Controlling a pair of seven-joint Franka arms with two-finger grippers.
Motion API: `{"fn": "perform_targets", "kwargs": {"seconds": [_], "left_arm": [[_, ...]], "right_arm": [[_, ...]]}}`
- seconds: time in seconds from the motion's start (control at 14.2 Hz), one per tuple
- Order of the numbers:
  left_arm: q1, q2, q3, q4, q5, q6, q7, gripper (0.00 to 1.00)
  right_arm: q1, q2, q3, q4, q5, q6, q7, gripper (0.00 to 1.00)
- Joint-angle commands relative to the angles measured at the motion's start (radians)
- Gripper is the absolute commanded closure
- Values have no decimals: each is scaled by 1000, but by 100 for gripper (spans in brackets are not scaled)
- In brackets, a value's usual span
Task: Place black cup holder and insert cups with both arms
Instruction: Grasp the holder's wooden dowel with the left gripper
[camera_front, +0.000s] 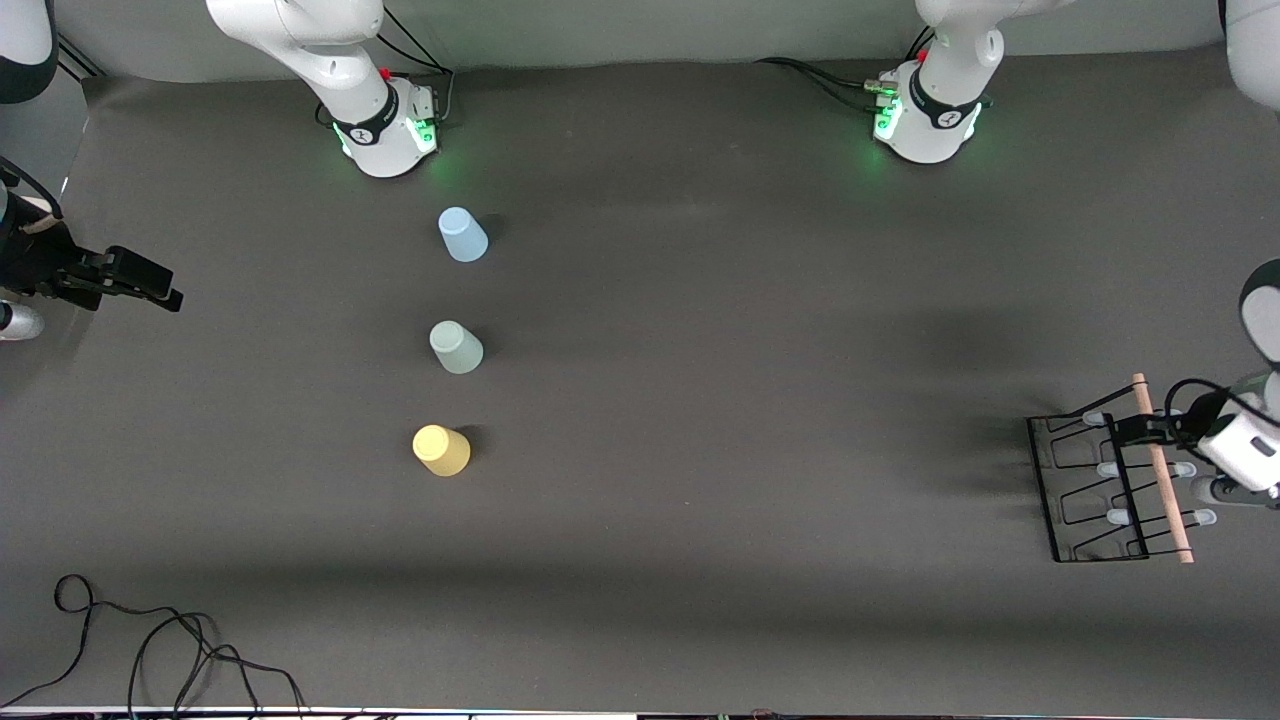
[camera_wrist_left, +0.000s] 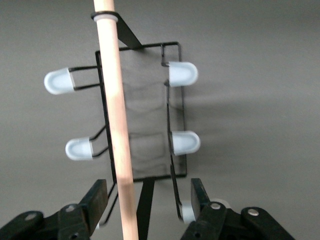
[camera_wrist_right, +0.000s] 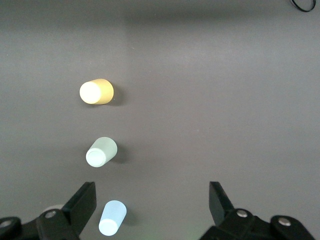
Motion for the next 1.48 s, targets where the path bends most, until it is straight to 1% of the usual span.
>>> {"fn": "perform_targets", "kwargs": {"seconds": [0.0, 0.07, 0.14, 0.21, 0.28, 0.42, 0.49, 0.56, 0.7, 0.77, 0.91, 0.98, 1.05, 1.12, 1.19, 1.41], "left_arm": [[17, 31, -2, 7, 11, 43, -7, 42], [15, 31, -2, 7, 11, 43, -8, 47], [12, 31, -2, 7, 11, 43, -10, 64], [11, 29, -2, 8, 11, 39, -12, 97], [6, 29, -2, 10, 13, 39, -12, 100], [-6, 17, -3, 16, 39, 20, -12, 100], [-41, -9, -6, 16, 77, 0, -24, 100], [-84, -35, -6, 22, 96, -48, -68, 100], [-170, -58, -8, 92, 97, -203, -149, 100], [-213, -74, -13, 112, 85, -255, -186, 100], [-311, -118, -25, 102, 79, -329, -270, 100], [-357, -138, -25, 105, 46, -368, -318, 100], [-398, -158, -25, 103, -17, -391, -379, 100], [-443, -167, -25, 102, -77, -397, -474, 100], [-498, -167, -25, 102, -105, -385, -572, 100], [-664, -167, -25, 105, -113, -379, -734, 100]], "right_arm": [[-1, 12, 5, 27, -11, -17, -3, 0], [-1, 12, 4, 27, -11, -17, -3, 0], [-1, 12, 4, 27, -11, -16, -3, 0], [-1, 12, 4, 27, -11, -17, -5, 0], [-1, 12, 4, 27, -11, -17, -3, 0], [-2, 12, 4, 27, -11, -17, -10, 0], [-2, 12, 2, 27, -11, -17, -10, 0], [-2, 12, 2, 27, -11, -17, -10, 0], [-2, 10, 2, 27, -11, -17, -8, 0], [-2, 12, 2, 27, -11, -17, -8, 0], [-2, 12, 2, 27, -11, -17, -8, 0], [-2, 12, 2, 27, -11, -17, -8, 0], [-2, 12, 2, 27, -11, -17, -8, 0], [-2, 12, 2, 27, -11, -17, -11, 0], [-2, 10, 2, 27, -11, -17, -11, 0], [-2, 10, 2, 25, -11, -17, -13, 0]]}}
